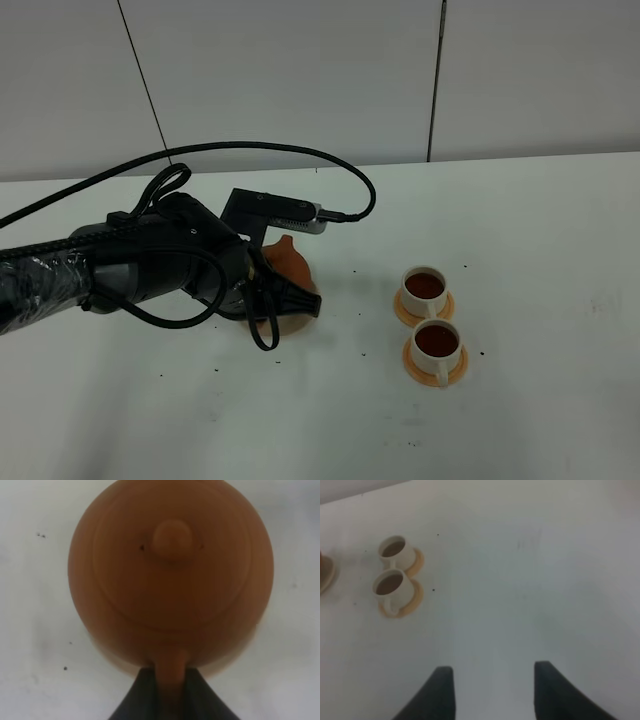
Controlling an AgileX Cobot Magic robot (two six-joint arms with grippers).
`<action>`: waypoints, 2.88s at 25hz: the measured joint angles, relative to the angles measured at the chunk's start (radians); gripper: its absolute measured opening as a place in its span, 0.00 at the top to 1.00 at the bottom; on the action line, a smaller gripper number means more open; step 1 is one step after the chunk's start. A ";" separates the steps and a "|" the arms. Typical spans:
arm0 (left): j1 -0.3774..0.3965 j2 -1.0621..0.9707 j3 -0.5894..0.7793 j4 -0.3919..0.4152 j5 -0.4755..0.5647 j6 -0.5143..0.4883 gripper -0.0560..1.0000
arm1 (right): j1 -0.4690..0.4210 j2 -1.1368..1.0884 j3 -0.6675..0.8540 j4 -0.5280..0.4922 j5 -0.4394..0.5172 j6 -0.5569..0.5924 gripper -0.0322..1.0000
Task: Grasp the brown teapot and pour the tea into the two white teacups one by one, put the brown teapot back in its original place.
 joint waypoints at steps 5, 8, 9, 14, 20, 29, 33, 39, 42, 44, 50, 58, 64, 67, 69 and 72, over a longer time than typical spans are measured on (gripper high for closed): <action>0.000 0.005 0.000 -0.033 0.000 0.023 0.79 | 0.000 0.000 0.000 0.000 0.000 0.000 0.62; 0.000 0.023 0.000 -0.035 0.005 0.024 0.79 | 0.000 0.000 0.000 0.000 0.000 0.000 0.62; 0.000 0.028 0.000 -0.035 0.010 0.025 0.79 | 0.000 0.000 0.000 0.000 0.000 0.000 0.62; 0.000 0.032 0.000 -0.034 0.010 0.026 0.79 | 0.000 0.000 0.000 0.000 0.000 0.000 0.62; 0.000 0.032 0.000 -0.034 0.010 0.030 0.79 | 0.000 0.000 0.000 0.000 0.000 0.000 0.62; 0.000 0.039 0.000 -0.034 0.017 0.032 0.61 | 0.000 0.000 0.000 0.000 0.000 0.000 0.62; 0.000 0.039 0.000 -0.034 0.048 0.021 0.49 | 0.000 0.000 0.000 0.000 0.000 0.000 0.62; -0.002 -0.003 0.000 -0.060 0.097 0.022 0.45 | 0.000 0.000 0.000 0.000 0.000 0.000 0.62; -0.003 -0.063 0.000 -0.102 0.156 0.052 0.45 | 0.000 0.000 0.000 0.000 0.000 0.000 0.62; -0.003 -0.098 0.000 -0.124 0.238 0.083 0.45 | 0.000 0.000 0.000 0.000 0.000 0.000 0.62; 0.000 -0.174 0.000 -0.049 0.567 0.086 0.45 | 0.000 0.000 0.000 0.000 0.000 0.000 0.62; 0.034 -0.293 0.161 0.000 0.723 0.078 0.45 | 0.000 0.000 0.000 0.000 0.000 0.000 0.62; 0.040 -0.496 0.357 -0.024 0.723 0.078 0.45 | 0.000 0.000 0.000 0.000 0.000 0.000 0.62; 0.040 -0.607 0.438 -0.058 0.723 0.078 0.45 | 0.000 0.000 0.000 0.000 0.000 0.000 0.62; 0.040 -0.677 0.494 -0.065 0.723 0.078 0.45 | 0.000 0.000 0.000 0.000 0.000 0.000 0.62; 0.040 -0.777 0.567 -0.078 0.723 0.078 0.45 | 0.000 0.000 0.000 0.000 0.000 0.000 0.62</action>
